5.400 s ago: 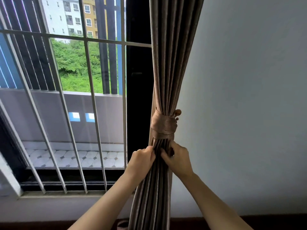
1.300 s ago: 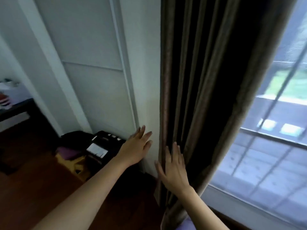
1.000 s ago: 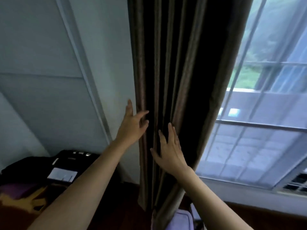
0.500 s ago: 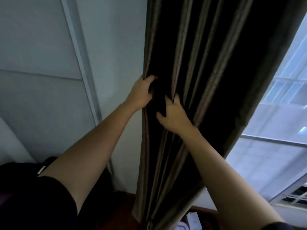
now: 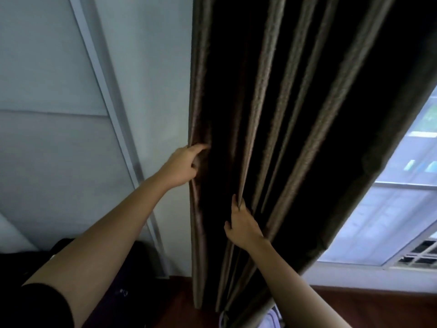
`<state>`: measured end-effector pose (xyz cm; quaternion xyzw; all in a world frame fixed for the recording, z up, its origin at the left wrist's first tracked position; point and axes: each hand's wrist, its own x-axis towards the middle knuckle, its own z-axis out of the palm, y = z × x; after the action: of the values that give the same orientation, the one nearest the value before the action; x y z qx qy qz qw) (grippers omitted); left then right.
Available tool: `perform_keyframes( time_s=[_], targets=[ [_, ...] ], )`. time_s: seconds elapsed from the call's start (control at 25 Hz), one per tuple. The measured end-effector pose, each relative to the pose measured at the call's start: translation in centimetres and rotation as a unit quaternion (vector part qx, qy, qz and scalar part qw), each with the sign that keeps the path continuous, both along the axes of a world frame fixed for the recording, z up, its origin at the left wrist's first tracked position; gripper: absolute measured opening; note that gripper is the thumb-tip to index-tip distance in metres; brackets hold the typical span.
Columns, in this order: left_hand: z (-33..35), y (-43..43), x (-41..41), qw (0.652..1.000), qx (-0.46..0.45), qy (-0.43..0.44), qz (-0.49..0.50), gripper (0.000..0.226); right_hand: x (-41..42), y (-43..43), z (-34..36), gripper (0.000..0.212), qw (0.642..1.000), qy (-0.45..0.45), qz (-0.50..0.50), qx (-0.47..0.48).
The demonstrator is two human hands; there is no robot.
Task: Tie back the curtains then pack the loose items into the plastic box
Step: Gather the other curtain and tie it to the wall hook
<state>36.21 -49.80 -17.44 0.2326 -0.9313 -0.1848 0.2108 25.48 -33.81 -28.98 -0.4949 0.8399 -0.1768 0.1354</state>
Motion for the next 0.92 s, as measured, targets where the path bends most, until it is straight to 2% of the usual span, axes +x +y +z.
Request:
perform_keyframes(
  time_s=[0.28, 0.44, 0.6, 0.68, 0.8, 0.92],
  targets=[
    [-0.2, 1.9, 0.6, 0.997, -0.008, -0.026, -0.069, 0.070, 2.0, -0.9, -1.5, 0.080, 0.996, 0.006, 0.077, 0.043],
    [0.1, 3.4, 0.7, 0.997, 0.007, -0.025, -0.074, 0.060, 3.2, -0.8, -1.6, 0.071, 0.991, 0.015, 0.106, 0.079],
    [0.5, 4.5, 1.1, 0.997, 0.013, -0.025, -0.068, 0.037, 4.5, -0.7, -1.5, 0.070, 0.989, 0.014, 0.115, 0.096],
    [0.5, 5.3, 0.9, 0.998, -0.020, -0.048, -0.043, 0.041, 5.4, -0.7, -1.7, 0.071, 0.988, 0.010, 0.114, 0.105],
    [0.3, 6.2, 0.8, 0.996, -0.065, -0.058, -0.010, 0.021, 5.9, -0.6, -1.6, 0.067, 0.987, 0.003, 0.127, 0.100],
    [0.4, 5.8, 2.0, 0.996, -0.080, -0.038, -0.015, 0.020, 4.5, 0.2, -0.1, 0.054, 0.983, -0.022, 0.164, 0.081]
  ],
)
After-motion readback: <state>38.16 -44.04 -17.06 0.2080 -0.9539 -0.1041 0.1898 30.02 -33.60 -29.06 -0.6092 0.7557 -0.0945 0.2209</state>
